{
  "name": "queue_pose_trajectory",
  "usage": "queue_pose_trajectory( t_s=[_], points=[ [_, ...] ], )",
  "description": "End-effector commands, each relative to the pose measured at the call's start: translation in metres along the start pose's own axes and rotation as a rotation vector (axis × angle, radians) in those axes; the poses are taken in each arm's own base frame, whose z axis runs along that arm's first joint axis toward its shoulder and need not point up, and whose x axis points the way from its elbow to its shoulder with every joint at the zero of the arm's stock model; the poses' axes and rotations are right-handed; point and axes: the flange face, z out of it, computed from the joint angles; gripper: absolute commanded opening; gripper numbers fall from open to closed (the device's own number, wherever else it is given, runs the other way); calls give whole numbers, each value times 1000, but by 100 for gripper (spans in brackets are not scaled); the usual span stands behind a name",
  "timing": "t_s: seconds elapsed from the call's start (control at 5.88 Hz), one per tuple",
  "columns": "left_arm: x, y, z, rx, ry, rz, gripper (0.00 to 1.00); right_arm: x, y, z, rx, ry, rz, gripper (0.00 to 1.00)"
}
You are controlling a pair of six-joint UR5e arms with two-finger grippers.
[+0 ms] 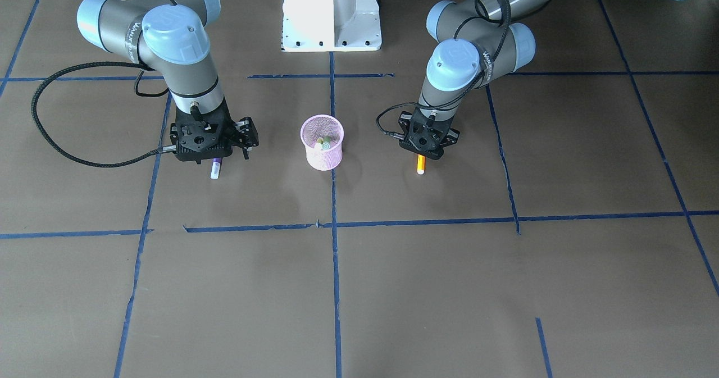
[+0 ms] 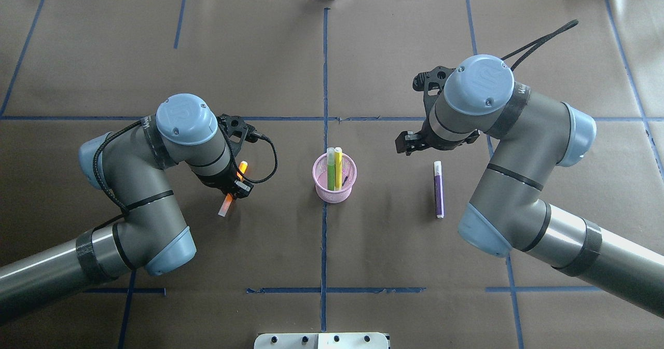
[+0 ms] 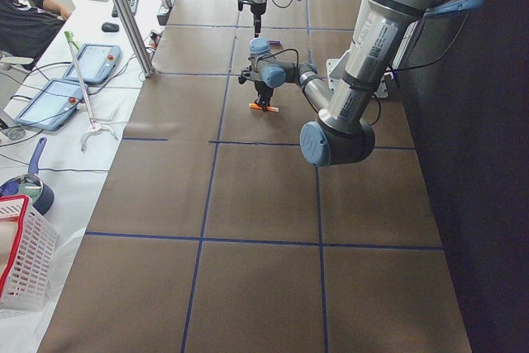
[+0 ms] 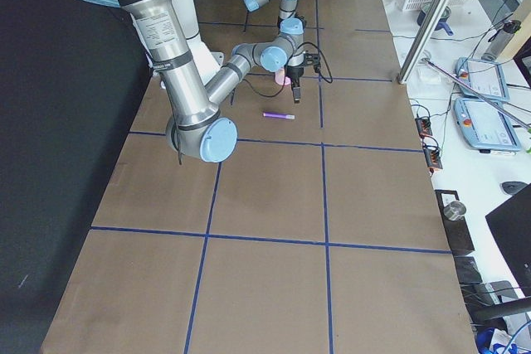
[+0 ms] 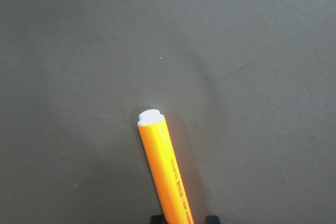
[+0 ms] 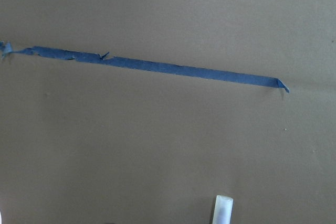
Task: Collect pens into pen holder
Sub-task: 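Carry orange highlighter to holder with left gripper while right lowers onto purple marker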
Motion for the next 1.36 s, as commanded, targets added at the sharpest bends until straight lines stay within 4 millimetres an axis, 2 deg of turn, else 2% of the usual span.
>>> queue_pose_trajectory(
  t_s=[0.0, 0.34, 0.68, 0.85, 1.19],
  points=[
    [-4, -5, -10, 17, 5, -5, 3, 0, 0, 0, 2, 2, 3, 100],
    [-7, -13, -20, 34, 6, -10, 0, 1, -1, 3, -1, 7, 5, 100],
    [-10, -18, -40, 70, 15, -23, 0, 6, 2, 19, -29, 27, 14, 100],
    [-17, -23, -58, 103, 19, -34, 0, 8, 5, 34, -63, 40, 28, 100],
    [-13, -31, -88, 234, -31, -65, 0, 15, 10, 70, -157, 63, 95, 100]
  ],
)
